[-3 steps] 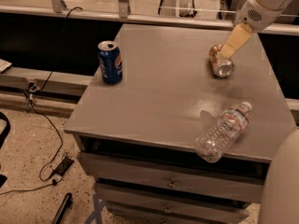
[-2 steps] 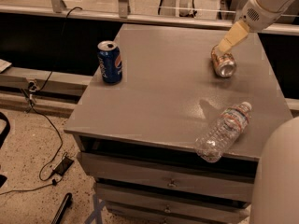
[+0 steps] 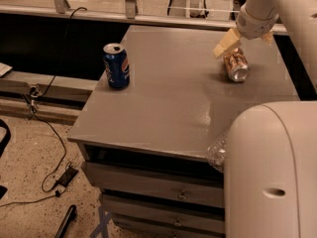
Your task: Pick orange can
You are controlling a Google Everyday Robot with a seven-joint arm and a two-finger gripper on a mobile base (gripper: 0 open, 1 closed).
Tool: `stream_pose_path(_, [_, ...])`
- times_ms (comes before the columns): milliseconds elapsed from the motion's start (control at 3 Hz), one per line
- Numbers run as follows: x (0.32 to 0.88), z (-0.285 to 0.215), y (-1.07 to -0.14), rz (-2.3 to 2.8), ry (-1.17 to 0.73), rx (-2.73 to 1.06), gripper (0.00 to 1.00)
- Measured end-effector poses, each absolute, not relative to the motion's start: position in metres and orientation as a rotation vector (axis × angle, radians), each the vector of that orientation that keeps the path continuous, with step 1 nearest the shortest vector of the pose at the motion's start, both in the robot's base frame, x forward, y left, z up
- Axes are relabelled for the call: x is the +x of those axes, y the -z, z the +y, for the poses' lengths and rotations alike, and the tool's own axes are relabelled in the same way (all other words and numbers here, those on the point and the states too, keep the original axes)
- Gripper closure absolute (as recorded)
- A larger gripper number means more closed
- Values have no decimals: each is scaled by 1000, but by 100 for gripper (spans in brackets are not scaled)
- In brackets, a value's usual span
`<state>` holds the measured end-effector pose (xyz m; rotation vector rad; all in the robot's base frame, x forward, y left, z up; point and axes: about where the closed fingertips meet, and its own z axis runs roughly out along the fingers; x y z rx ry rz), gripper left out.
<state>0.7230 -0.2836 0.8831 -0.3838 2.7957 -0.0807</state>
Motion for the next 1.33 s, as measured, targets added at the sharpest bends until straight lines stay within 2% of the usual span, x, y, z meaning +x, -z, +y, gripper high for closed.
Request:
stream_pose_path(667, [735,-264,-851,2881,-12,-231,0])
stream_pose_path(1000, [743,-263,-845,2862,-20,-232,18])
stream_pose_path(1333, [753,-256,-848,2794,-53,-335,41])
